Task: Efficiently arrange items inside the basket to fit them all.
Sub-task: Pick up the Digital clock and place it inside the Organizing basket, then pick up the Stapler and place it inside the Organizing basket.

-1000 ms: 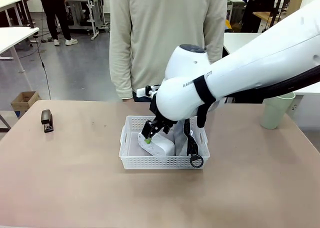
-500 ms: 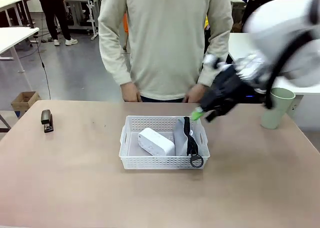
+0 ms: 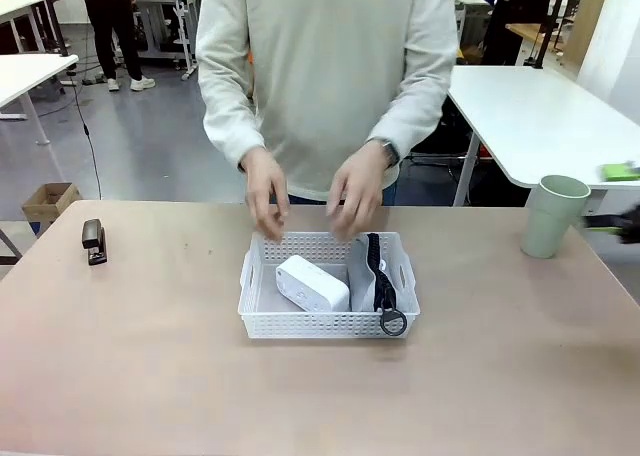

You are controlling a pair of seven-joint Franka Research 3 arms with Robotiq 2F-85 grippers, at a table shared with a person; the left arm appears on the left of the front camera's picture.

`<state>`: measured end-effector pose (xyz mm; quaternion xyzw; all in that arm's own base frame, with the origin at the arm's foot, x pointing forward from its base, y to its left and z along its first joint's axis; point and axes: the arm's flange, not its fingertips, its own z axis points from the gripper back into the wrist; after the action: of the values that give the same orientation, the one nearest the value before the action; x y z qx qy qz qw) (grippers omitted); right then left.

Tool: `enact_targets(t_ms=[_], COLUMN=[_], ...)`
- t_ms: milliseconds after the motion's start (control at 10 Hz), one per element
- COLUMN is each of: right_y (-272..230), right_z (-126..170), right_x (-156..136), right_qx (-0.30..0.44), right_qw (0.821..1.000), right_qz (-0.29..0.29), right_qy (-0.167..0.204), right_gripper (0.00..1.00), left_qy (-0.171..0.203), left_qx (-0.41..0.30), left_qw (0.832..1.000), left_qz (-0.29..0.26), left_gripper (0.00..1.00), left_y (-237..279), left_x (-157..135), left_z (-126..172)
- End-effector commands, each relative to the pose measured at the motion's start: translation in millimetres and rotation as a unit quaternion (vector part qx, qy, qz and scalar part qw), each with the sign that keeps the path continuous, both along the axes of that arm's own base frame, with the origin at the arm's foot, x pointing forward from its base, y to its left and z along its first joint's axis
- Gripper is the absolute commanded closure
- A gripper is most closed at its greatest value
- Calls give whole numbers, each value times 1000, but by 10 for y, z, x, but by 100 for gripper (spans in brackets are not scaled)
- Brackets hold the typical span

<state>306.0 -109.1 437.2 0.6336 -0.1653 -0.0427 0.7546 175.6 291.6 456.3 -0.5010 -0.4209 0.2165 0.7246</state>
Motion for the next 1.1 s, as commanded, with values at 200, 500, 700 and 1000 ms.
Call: enact_targets(t_ms=[200,500,700,1000], right_y=[0,0,0,0], right_z=[0,0,0,0], right_x=[0,0,0,0], right_qx=[0,0,0,0], right_qw=[1000,1000,1000,1000], right_qz=[0,0,0,0], right_qy=[0,0,0,0], right_gripper=[0,0,0,0], left_qy=[-14,-14,-14,-14], left_qx=[3,3,3,3], left_qw=[1000,1000,1000,1000], left_qz=[-1,-1,-1,-1], left_gripper=[0,0,0,0], left_y=[-1,-1,-1,-1], left_x=[12,12,12,12], left_z=[6,6,6,6])
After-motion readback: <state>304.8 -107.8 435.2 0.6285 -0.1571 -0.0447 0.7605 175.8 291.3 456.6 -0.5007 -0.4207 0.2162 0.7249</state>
